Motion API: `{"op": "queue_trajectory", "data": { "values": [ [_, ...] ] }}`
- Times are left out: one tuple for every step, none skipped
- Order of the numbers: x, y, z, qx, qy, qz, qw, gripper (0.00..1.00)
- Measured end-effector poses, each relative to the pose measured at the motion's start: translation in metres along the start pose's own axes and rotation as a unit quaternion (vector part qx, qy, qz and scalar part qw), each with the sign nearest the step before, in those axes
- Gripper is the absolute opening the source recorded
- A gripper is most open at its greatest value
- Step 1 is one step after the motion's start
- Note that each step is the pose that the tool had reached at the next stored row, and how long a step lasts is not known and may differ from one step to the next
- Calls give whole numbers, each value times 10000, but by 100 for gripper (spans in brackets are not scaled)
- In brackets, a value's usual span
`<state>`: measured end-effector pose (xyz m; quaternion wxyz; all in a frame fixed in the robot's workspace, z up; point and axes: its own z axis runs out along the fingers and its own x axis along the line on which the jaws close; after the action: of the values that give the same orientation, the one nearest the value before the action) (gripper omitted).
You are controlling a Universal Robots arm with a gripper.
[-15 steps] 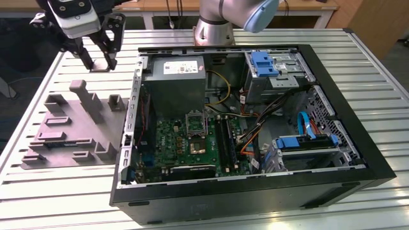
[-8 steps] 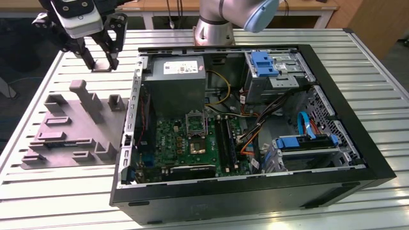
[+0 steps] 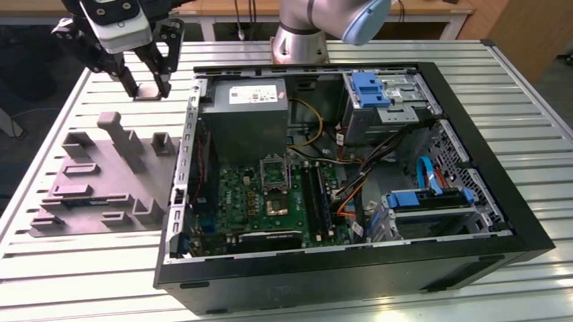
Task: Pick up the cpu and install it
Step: 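Pick up the cpu and move it towards the insertion slot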
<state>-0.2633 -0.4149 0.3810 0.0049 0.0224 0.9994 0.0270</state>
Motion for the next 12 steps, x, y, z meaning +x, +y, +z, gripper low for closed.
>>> {"op": "queue_trajectory", "data": {
  "values": [
    [-11, 0, 0, 0, 0, 0, 10000, 47],
    [-21, 1, 0, 0, 0, 0, 10000, 47],
    [-31, 1, 0, 0, 0, 0, 10000, 47],
    [-39, 2, 1, 0, 0, 0, 10000, 47],
    [-47, 2, 1, 0, 0, 0, 10000, 47],
    [-54, 2, 1, 0, 0, 0, 10000, 47],
    [-61, 3, 1, 0, 0, 0, 10000, 47],
    [-69, 3, 1, 0, 0, 0, 10000, 47],
    [-78, 4, 1, 0, 0, 0, 10000, 47],
    [-89, 4, 1, 0, 0, 0, 10000, 47],
    [-103, 5, 1, 0, 0, 0, 10000, 47],
    [-115, 5, 1, 0, 0, 0, 10000, 47]
  ]
}}
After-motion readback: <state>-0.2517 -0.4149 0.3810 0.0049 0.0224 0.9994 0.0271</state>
